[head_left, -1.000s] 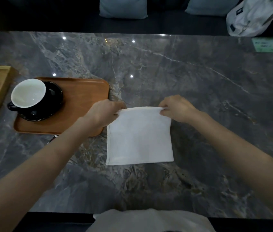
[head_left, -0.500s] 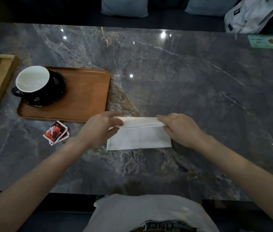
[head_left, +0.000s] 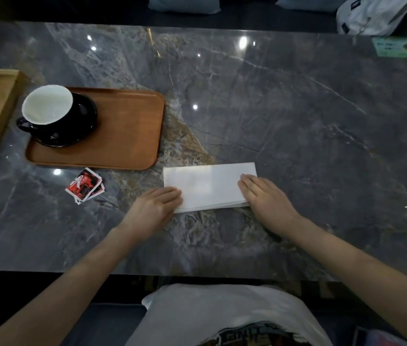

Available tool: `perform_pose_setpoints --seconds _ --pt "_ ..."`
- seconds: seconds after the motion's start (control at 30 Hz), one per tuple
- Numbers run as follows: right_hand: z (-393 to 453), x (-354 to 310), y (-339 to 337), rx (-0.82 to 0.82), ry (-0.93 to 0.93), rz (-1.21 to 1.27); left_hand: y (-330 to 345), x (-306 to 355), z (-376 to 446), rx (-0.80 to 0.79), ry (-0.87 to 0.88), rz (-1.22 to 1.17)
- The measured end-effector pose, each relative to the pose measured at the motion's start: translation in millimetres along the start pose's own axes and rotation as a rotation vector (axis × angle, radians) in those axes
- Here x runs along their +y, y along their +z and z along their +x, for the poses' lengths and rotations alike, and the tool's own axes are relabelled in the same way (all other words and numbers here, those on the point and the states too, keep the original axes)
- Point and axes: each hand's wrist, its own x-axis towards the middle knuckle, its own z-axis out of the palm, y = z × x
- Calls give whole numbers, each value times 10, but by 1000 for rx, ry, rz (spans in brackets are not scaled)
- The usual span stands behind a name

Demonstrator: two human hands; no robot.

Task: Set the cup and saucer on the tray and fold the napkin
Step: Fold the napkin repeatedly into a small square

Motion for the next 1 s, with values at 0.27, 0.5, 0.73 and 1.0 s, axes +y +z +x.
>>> perform_pose_setpoints --seconds 0.27,0.5,0.73,1.0 --pt "-26 -44 138 5 32 -62 56 17 -30 94 -3 -23" --pt "-71 -34 271 138 -35 -133 64 84 -74 104 -78 -56" --pt "-85 -29 200 28 14 -20 -24 138 0 -46 -133 18" --pt "430 -444 -177 276 479 698 36 448 643 92 -263 -38"
